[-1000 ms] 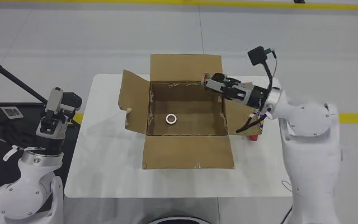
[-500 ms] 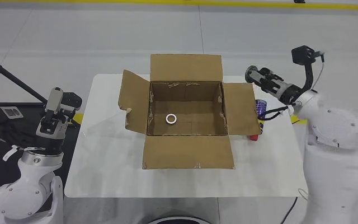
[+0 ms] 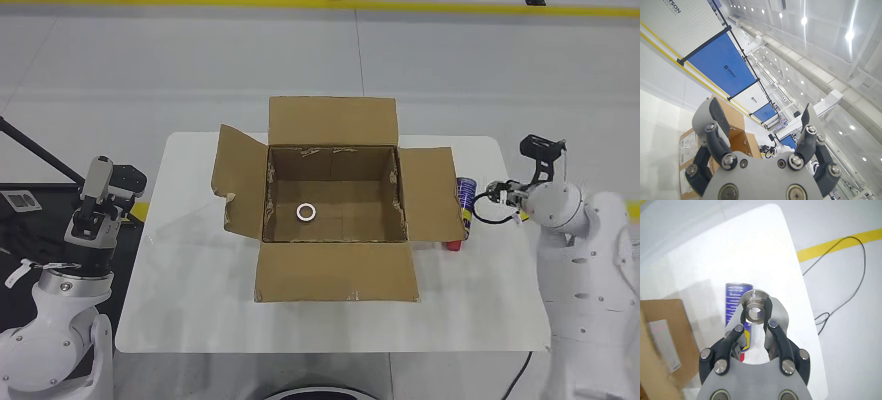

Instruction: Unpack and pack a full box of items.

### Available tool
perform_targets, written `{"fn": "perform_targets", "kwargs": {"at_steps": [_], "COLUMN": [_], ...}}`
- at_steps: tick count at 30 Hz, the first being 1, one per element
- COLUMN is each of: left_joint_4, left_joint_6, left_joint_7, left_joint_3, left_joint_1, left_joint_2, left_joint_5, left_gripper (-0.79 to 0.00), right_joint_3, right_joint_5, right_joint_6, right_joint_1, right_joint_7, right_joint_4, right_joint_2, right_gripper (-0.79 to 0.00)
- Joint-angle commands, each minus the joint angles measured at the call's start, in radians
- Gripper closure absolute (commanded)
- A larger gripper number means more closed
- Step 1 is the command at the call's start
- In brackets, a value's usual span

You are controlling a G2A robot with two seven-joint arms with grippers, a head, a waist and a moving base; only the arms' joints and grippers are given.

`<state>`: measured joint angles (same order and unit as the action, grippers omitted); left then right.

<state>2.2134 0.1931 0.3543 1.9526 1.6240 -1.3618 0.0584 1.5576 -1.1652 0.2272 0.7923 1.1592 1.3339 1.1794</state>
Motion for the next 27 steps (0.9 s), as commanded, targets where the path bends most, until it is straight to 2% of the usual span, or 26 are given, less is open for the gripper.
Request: {"fn": "perform_targets", "kwargs": {"at_steps": [1,6,22,23,26,27], "left_joint_4": [0.000,0.000,0.000,0.000,0.000,0.000], "left_joint_6": [0.000,0.000,0.000,0.000,0.000,0.000], "left_joint_7": [0.000,0.000,0.000,0.000,0.000,0.000], "left_joint_3": [0.000,0.000,0.000,0.000,0.000,0.000], "left_joint_1": [0.000,0.000,0.000,0.000,0.000,0.000], "left_joint_2": [0.000,0.000,0.000,0.000,0.000,0.000], "left_joint_5": [0.000,0.000,0.000,0.000,0.000,0.000], "left_gripper": [-0.785,-0.785,-0.785,-0.785,-0.785,-0.785], "right_joint_3": [-0.007,-0.028,-0.076,-0.078,-0.087,-0.090], "right_joint_5": [-0.004,-0.020,-0.009,-0.007,-0.001,-0.001], "right_joint_6": [0.000,-0.010,-0.023,-0.023,-0.022,-0.021], "right_joint_1": [-0.019,-0.068,-0.135,-0.138,-0.150,-0.155], "right_joint_7": [0.003,0.001,-0.043,-0.046,-0.052,-0.052], "right_joint_4": [-0.068,-0.203,-0.344,-0.350,-0.378,-0.386], "right_joint_2": [0.000,-0.001,0.004,0.004,0.006,0.006], "right_gripper": [0.000,0.000,-0.025,-0.037,-0.154,-0.163]}}
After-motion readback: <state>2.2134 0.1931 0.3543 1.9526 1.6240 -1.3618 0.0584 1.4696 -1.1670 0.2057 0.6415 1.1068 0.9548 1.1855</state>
